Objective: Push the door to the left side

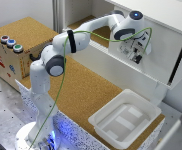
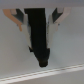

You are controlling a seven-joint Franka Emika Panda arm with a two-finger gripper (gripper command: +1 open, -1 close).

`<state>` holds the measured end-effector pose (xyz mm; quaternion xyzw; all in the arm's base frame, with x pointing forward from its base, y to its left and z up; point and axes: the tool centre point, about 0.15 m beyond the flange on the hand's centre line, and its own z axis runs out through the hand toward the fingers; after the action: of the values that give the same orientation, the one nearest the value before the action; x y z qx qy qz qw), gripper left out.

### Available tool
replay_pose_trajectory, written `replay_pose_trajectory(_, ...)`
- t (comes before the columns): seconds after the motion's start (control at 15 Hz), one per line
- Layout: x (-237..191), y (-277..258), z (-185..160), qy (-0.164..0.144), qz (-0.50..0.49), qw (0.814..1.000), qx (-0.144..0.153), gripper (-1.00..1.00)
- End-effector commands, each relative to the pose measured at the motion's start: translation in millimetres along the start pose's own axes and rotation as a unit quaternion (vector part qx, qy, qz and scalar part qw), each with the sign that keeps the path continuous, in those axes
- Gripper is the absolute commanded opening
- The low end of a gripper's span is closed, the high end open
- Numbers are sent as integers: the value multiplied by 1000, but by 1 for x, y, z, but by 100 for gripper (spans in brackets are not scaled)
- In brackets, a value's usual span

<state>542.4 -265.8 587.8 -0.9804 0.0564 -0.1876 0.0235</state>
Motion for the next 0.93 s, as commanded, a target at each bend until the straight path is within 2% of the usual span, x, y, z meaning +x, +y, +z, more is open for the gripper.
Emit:
replay_pose_trajectory(0.0,2,-54,46,-10,14,999,-44,-100)
replay_pose_trajectory(0.87,-9,-120,60,-12,12,999,-48,-100)
